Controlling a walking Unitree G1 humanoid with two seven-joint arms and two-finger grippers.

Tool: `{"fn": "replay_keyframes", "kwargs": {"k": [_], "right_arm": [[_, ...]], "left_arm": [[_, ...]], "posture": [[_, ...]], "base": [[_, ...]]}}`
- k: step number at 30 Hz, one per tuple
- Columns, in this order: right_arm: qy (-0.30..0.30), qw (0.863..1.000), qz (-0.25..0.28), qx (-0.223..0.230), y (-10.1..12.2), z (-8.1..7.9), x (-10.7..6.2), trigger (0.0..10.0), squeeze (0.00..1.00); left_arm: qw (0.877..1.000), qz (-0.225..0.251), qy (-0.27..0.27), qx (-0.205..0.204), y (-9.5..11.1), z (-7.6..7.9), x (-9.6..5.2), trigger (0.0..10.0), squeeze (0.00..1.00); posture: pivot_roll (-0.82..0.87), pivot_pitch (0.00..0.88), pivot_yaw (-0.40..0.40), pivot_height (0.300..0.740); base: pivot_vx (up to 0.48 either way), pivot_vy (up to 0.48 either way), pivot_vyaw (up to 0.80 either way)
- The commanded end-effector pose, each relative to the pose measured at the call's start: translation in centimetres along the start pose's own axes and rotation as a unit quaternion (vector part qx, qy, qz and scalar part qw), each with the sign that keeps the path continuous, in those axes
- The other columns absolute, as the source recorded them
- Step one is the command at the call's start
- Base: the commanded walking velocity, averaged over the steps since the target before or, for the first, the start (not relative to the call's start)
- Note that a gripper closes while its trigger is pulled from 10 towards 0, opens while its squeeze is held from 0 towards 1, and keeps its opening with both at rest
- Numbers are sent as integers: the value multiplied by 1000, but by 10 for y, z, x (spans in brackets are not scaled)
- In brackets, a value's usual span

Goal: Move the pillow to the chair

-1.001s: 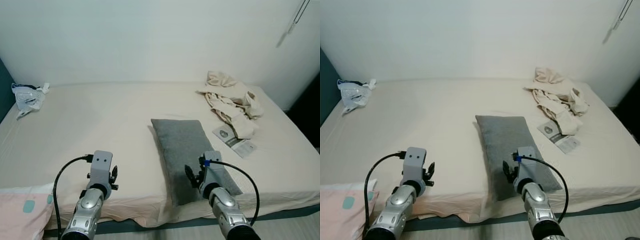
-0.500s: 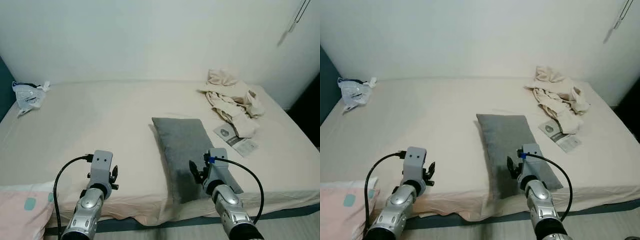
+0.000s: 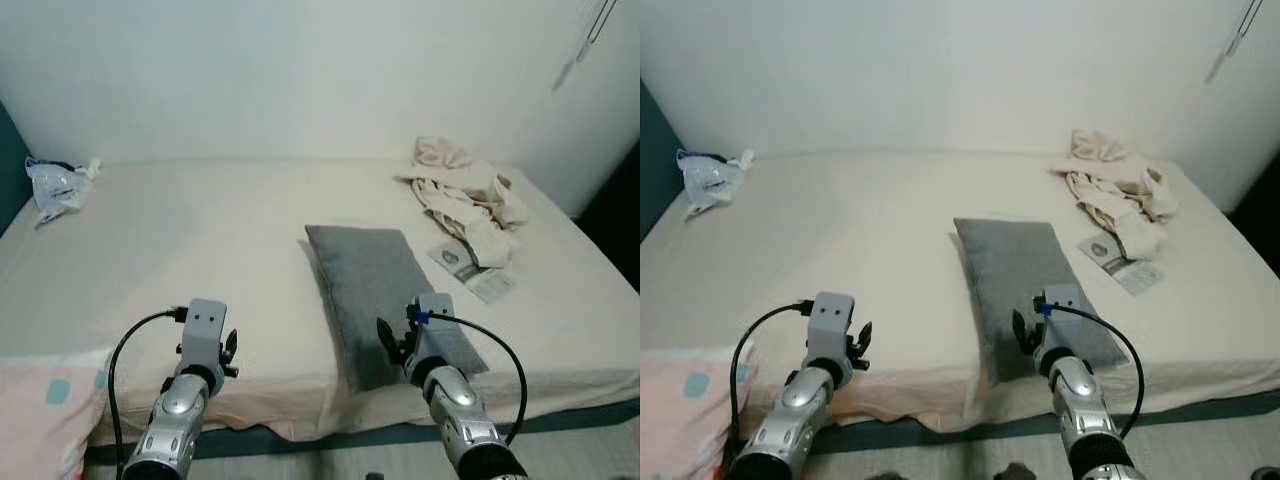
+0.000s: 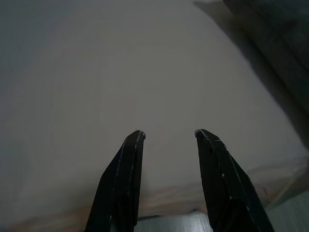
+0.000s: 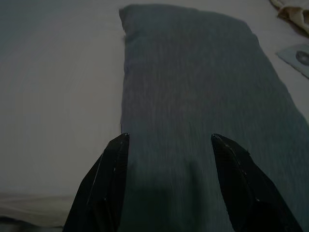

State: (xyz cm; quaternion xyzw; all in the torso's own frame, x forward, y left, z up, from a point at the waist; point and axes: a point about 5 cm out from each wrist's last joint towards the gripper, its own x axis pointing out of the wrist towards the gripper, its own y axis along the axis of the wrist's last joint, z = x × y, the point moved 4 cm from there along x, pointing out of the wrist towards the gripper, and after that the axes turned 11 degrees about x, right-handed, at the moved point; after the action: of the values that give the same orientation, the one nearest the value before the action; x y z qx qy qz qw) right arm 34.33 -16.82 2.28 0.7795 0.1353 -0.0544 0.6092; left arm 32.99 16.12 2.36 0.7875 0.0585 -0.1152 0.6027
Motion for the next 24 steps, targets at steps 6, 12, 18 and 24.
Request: {"fn": "replay_keyframes", "kwargs": {"k": [6, 12, 18, 24], "right_arm": [[0, 1000, 4, 0, -1, -1, -1, 10000, 0], [-3, 1000, 8, 9, 0, 0, -1, 10000, 0], [-2, 1000, 10, 10, 2, 0, 0, 10000, 0], [-9, 1000, 12, 2, 5, 3, 0, 10000, 0]], "left_arm": [[1000, 1, -12, -2, 1, 3, 0, 10000, 0], [1000, 8, -26, -8, 6, 6, 2, 10000, 0], [996, 19, -75, -33, 13, 18, 2, 10000, 0], [992, 30, -98, -69, 21, 24, 3, 10000, 0]], "posture": [[-43, 73, -21, 636], [-42, 72, -19, 616], [-45, 72, -13, 607], [-49, 72, -7, 592]], "base": [[0, 0, 0], [0, 0, 0], [0, 0, 0], [0, 0, 0]]}}
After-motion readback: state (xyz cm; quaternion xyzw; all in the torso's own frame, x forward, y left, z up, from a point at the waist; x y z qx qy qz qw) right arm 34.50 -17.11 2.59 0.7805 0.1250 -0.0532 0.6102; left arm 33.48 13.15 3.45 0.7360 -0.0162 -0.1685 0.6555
